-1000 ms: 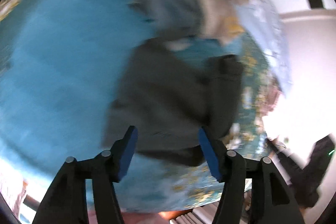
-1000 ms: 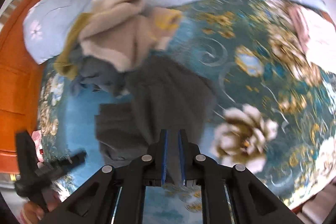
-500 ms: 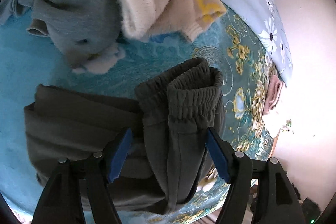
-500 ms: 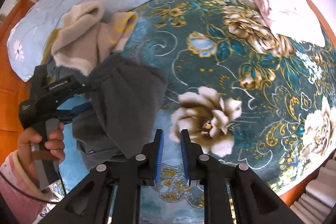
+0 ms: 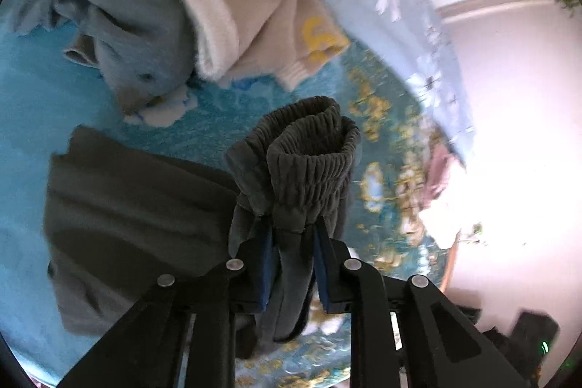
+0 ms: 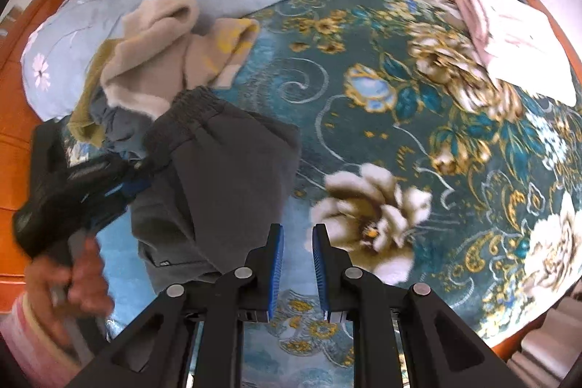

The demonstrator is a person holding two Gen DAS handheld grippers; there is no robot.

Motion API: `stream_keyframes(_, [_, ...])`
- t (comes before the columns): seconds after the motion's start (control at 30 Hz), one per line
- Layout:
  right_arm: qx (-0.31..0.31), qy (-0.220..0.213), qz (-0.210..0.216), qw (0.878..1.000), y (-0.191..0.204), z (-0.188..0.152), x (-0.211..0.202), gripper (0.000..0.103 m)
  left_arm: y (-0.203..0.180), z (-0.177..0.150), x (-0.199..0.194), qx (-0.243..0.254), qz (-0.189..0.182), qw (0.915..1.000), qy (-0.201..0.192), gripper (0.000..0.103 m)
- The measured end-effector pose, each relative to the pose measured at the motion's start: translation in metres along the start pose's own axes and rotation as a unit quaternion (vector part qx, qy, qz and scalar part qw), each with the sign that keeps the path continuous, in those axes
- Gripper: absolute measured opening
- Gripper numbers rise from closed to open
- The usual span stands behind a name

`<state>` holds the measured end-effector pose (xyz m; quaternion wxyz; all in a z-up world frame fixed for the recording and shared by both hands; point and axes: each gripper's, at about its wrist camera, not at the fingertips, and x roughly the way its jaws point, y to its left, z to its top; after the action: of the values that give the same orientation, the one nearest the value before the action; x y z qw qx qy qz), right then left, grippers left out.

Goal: Fold clothes

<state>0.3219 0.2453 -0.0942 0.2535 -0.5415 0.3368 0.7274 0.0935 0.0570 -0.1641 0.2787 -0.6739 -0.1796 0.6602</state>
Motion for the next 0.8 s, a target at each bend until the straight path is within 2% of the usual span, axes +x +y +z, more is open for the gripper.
stream_keyframes(0.17, [-0.04, 0.006, 0.02, 0.999, 0.037, 0.009, 0.013, 0.019, 0.017, -0.026, -0.055, -0.014, -0.03, 0.9984, -0.047, 0.02])
stream_keyframes(0.2, [-0.05, 0.009, 0.025, 0.998, 0.046, 0.01, 0.016, 0.019, 0.029, -0.031, -0.061, -0.026, -0.026, 0.9981, -0.049, 0.02])
stream_keyframes(0.27, [-0.067, 0.015, 0.033, 0.997, 0.062, 0.01, 0.024, 0.019, 0.06, -0.038, -0.062, -0.06, -0.008, 0.9972, -0.045, 0.019])
stream_keyframes(0.37, [-0.097, 0.026, 0.046, 0.994, 0.089, 0.01, 0.035, 0.019, 0.107, -0.046, -0.056, -0.123, 0.015, 0.9914, -0.042, 0.019])
stream_keyframes(0.5, [-0.134, 0.047, 0.053, 0.988, 0.118, 0.006, 0.049, 0.019, 0.148, -0.051, -0.043, -0.196, 0.004, 0.98, -0.032, 0.019])
stream_keyframes(0.73, [-0.149, 0.07, 0.054, 0.985, 0.13, 0.008, 0.071, 0.019, 0.15, -0.045, -0.034, -0.193, 0.001, 0.9807, -0.029, 0.019])
stream_keyframes(0.8, [-0.142, 0.072, 0.059, 0.985, 0.131, 0.014, 0.078, 0.019, 0.147, -0.047, -0.041, -0.193, -0.011, 0.9805, -0.033, 0.019])
